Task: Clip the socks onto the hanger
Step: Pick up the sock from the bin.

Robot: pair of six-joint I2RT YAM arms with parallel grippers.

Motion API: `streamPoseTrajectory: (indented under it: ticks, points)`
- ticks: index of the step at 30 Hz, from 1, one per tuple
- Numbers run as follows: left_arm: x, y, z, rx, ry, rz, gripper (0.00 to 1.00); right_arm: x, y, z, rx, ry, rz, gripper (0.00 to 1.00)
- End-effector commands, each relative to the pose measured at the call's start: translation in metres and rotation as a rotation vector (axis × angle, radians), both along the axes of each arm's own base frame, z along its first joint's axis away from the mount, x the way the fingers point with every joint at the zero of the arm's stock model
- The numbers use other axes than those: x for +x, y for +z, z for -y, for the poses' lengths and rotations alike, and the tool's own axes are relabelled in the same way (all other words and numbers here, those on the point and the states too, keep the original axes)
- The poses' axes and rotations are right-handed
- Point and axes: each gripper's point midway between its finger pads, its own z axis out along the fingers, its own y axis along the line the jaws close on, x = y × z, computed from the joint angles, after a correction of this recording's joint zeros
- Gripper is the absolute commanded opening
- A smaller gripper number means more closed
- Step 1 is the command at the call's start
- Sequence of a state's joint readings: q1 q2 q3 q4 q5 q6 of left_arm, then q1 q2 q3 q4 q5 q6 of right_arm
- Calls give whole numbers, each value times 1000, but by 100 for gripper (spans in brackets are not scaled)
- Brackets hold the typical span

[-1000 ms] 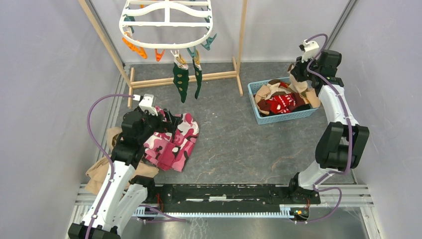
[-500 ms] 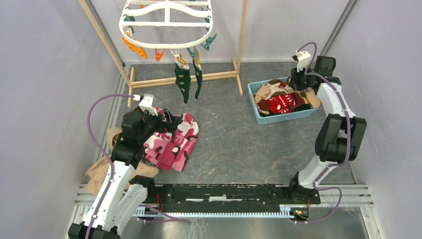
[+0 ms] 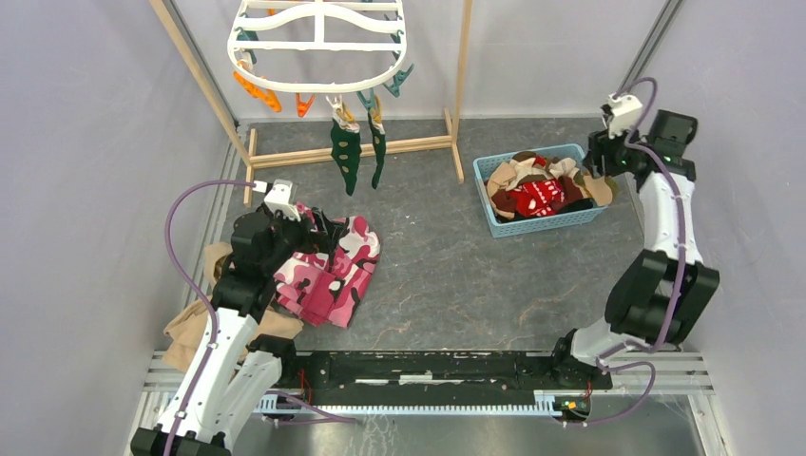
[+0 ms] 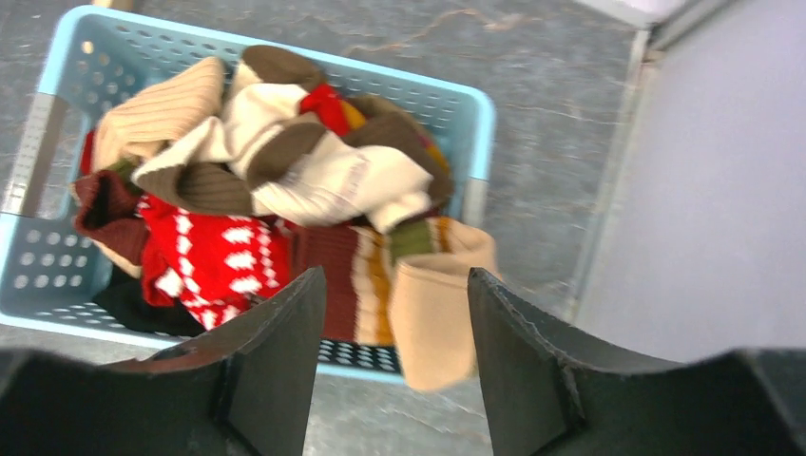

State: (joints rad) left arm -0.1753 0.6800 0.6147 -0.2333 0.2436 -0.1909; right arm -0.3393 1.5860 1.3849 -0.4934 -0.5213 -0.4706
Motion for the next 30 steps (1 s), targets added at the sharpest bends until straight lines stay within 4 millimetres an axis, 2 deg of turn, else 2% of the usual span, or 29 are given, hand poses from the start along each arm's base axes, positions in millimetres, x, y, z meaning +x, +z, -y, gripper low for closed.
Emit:
streamPoseTrajectory:
  ticks: [1,5,9,11,16,20,21,23,30]
  points:
    - [0,11,2,-11,-19,41,100,-14,11,23,-48,-57,40,57]
    - [0,12,4,-16,-28,44,100,-20,-19,53,-98,-171,-42,35]
    - [-1,14,4,-20,-32,48,100,-19,-57,63,-103,-201,-139,28]
    - [-1,14,4,-20,-32,48,100,-19,-79,59,-79,-181,-195,26]
    - [-1,13,3,-20,-28,50,100,-24,-124,34,-36,-100,-302,25]
    - [-1,13,4,-21,-30,47,100,-23,-147,22,9,-63,-369,25]
    - [-1,13,4,-21,-30,46,100,-21,-147,21,14,-56,-373,25]
    - [0,12,3,-20,-26,45,100,-18,-136,22,4,-48,-349,26]
    - [0,12,2,-16,-17,45,100,-11,-36,27,-95,-58,-118,43]
